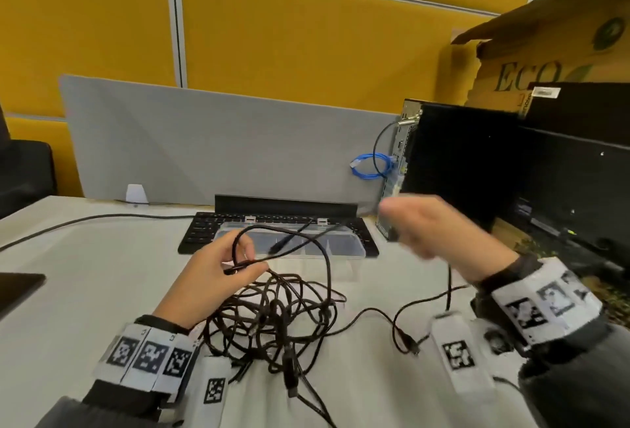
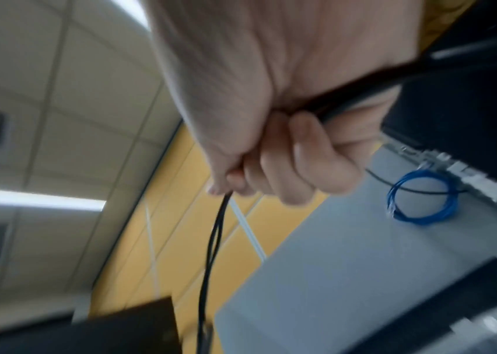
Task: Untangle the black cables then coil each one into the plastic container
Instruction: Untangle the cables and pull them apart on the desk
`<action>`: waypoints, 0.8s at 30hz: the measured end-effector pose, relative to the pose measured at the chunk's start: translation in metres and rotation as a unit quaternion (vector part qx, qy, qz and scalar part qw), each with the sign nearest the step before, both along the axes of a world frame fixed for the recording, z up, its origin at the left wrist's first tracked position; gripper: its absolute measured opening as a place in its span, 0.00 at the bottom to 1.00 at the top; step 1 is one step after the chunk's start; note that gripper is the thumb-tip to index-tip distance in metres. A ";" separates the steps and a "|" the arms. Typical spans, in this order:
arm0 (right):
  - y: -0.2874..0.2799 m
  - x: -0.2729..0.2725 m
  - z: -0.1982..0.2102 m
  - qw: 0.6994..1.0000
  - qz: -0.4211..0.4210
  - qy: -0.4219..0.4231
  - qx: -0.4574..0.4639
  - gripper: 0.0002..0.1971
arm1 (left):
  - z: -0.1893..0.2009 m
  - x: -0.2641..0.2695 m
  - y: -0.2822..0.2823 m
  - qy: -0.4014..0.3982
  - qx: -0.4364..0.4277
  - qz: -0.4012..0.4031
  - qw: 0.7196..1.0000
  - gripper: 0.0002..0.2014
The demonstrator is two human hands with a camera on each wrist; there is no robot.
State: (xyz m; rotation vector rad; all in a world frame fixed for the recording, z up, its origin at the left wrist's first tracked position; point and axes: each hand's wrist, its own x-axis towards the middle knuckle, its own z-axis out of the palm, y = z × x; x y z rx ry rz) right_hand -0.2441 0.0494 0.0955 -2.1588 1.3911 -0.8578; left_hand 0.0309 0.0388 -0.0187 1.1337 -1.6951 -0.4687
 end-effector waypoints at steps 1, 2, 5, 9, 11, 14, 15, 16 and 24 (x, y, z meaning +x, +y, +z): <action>-0.008 -0.013 0.011 0.990 -0.052 -0.129 -0.022 0.18 | -0.001 0.004 -0.001 0.004 0.005 0.001 1.000 0.10; -0.016 -0.030 0.021 0.947 -0.101 -0.304 -0.029 0.18 | -0.001 0.008 -0.001 0.013 0.010 0.000 1.000 0.10; -0.021 -0.073 0.039 0.802 -0.194 -0.556 -0.099 0.19 | -0.002 0.016 -0.001 0.051 0.036 -0.005 0.998 0.15; -0.049 -0.100 -0.001 0.836 -0.308 -0.422 -0.166 0.15 | -0.005 0.015 -0.004 0.068 0.040 0.023 0.997 0.11; -0.054 -0.095 -0.025 0.910 -0.316 -0.198 -0.183 0.06 | -0.005 0.011 -0.002 0.099 0.039 0.016 0.994 0.06; -0.054 -0.069 -0.054 0.947 -0.286 0.082 -0.123 0.32 | -0.003 0.008 0.001 0.113 0.033 -0.010 0.993 0.06; -0.049 -0.054 -0.059 0.944 -0.276 0.127 -0.127 0.36 | -0.003 0.008 0.001 0.116 0.033 -0.015 0.993 0.07; -0.041 -0.036 -0.059 0.950 -0.253 0.132 -0.127 0.37 | -0.003 0.008 0.001 0.119 0.034 -0.018 0.992 0.07; -0.008 0.039 -0.052 0.982 0.135 0.130 0.010 0.19 | -0.004 0.003 0.003 0.127 0.047 -0.026 0.990 0.05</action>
